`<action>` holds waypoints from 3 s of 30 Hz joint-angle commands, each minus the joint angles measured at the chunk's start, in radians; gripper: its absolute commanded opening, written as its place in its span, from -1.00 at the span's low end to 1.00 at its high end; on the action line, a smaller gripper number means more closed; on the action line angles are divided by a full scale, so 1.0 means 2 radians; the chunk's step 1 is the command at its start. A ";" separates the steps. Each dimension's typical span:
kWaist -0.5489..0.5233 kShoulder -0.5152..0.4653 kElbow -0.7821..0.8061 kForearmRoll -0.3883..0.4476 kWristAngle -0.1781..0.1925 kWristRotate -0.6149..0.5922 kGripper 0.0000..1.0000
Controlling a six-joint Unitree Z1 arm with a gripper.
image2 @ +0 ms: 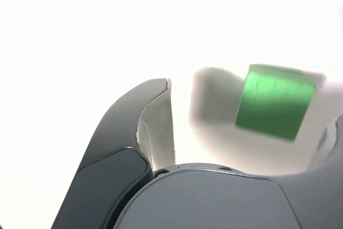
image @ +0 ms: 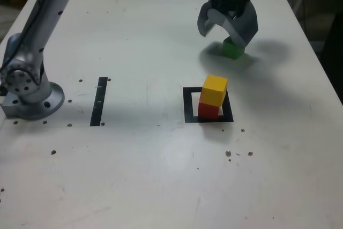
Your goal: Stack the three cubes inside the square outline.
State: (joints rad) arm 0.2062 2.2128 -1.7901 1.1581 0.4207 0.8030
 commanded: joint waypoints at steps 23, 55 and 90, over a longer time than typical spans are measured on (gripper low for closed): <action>0.008 0.019 -0.008 -0.042 -0.061 0.046 -0.24; -0.016 -0.047 -0.046 0.074 -0.060 -0.066 -0.66; -0.216 -0.095 -0.071 0.216 -0.129 -0.379 -0.66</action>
State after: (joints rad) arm -0.2165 2.0044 -1.9245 1.5794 0.1674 0.0520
